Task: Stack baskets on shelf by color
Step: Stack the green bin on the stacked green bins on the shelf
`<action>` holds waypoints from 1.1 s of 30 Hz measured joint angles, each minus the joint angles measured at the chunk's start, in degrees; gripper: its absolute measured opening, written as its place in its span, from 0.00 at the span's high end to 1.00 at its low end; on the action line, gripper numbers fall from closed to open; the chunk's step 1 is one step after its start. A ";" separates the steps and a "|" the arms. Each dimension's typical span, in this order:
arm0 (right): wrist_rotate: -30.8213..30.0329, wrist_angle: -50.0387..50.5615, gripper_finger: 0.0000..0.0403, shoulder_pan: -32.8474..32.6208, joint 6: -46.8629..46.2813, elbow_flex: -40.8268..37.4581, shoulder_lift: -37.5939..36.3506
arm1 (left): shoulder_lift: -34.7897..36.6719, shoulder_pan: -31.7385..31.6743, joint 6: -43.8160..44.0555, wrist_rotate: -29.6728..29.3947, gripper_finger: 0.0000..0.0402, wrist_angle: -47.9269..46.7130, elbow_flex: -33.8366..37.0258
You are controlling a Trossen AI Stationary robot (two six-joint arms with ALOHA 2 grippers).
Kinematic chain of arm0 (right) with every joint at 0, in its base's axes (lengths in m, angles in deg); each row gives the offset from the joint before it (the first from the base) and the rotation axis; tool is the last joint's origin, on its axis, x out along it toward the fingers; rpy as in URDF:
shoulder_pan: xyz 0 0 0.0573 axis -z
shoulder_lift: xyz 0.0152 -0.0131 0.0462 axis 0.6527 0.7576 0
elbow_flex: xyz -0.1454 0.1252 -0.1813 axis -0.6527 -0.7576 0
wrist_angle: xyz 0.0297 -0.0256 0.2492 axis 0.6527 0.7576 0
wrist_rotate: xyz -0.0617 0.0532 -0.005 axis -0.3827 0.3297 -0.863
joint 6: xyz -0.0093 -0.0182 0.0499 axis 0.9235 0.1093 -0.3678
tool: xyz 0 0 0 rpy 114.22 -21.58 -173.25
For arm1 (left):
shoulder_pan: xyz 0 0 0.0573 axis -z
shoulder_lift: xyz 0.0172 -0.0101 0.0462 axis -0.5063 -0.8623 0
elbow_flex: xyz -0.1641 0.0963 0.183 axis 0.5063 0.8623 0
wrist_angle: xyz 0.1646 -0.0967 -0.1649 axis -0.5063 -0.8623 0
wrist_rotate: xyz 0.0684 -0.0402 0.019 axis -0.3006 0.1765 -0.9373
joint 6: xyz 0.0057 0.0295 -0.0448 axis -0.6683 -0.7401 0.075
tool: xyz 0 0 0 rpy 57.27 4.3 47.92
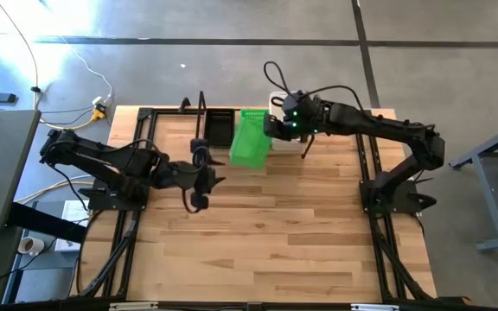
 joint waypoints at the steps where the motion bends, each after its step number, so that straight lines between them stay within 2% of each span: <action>1: -0.22 0.94 1.00 -0.56 -1.57 0.00 0.10 | 0.00 0.78 -1.18 0.00 0.57 0.26 -0.01; 8: -0.26 7.03 1.00 -3.60 -10.72 0.00 0.73 | -0.83 4.96 -8.13 0.15 0.57 0.87 -0.01; 15: 0.18 6.92 1.00 -5.66 -16.78 0.04 2.95 | -4.20 6.25 -10.87 0.92 0.57 1.07 0.21; 23: 1.94 4.48 1.00 -6.87 -17.74 0.04 5.63 | -10.06 5.54 -13.63 -3.28 0.57 3.15 0.13; 33: 2.68 1.83 1.00 -7.18 -17.55 0.02 6.10 | -15.38 2.51 -13.60 -3.43 0.57 1.05 -0.02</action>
